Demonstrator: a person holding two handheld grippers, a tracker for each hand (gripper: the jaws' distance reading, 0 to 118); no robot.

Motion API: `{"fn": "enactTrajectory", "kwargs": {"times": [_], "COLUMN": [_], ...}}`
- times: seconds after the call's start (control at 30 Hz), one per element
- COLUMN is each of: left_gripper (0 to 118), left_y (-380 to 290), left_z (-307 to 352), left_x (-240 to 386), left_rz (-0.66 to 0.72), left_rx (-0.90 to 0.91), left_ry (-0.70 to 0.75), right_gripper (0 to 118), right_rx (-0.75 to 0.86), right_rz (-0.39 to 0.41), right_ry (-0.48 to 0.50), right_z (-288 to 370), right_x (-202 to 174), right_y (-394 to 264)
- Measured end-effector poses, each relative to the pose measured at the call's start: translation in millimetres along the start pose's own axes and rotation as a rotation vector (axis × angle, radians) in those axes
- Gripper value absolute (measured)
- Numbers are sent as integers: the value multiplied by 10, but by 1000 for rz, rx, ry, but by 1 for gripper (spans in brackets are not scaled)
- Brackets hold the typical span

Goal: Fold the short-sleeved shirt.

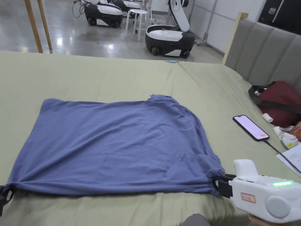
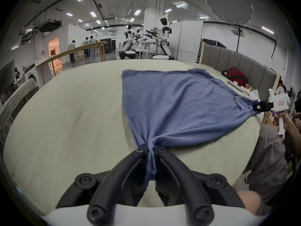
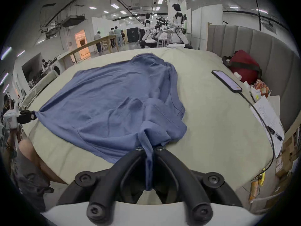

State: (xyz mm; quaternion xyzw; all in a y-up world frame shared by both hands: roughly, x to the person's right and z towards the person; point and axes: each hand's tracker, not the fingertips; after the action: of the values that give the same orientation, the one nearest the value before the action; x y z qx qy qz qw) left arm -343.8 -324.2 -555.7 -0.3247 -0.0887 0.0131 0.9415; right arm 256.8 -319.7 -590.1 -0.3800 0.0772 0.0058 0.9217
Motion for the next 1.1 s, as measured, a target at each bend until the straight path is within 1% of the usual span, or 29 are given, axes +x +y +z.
{"fn": "enactTrajectory", "kwargs": {"times": [0.17,0.27,0.37,0.43,0.5,0.6,0.8,0.93,0.97,1.03,1.1], "left_gripper": [6,6,6,6,6,6,6,6,6,6,6], "left_y": [297,527,774,955,1118,1329,1532,1547,1536,1517,1506], "left_z": [122,120,33,-73,-237,-515,-1181,-1534,-1623,-1755,-1861], "left_x": [-48,-86,-137,-173,-220,-276,-385,-398,-395,-387,-385], "left_rz": [38,56,54,52,59,95,138,140,125,105,107], "left_rx": [74,95,111,119,115,80,-24,-74,-97,-119,-123], "left_ry": [-35,-55,-49,-42,-35,-20,27,48,58,73,76], "right_gripper": [7,7,7,7,7,7,7,7,7,7,7], "right_rx": [72,106,143,156,163,158,77,18,-2,-27,-43], "right_rz": [5,-7,-28,-25,-16,-25,-35,-73,-83,-90,-116], "right_ry": [25,43,62,58,46,41,17,6,-3,-18,-23], "right_z": [187,240,206,115,-26,-300,-1023,-1445,-1601,-1767,-1911], "right_x": [-11,22,76,92,94,95,95,100,179,199,247], "right_y": [315,578,867,1064,1249,1509,1880,1964,1982,1976,1955]}}
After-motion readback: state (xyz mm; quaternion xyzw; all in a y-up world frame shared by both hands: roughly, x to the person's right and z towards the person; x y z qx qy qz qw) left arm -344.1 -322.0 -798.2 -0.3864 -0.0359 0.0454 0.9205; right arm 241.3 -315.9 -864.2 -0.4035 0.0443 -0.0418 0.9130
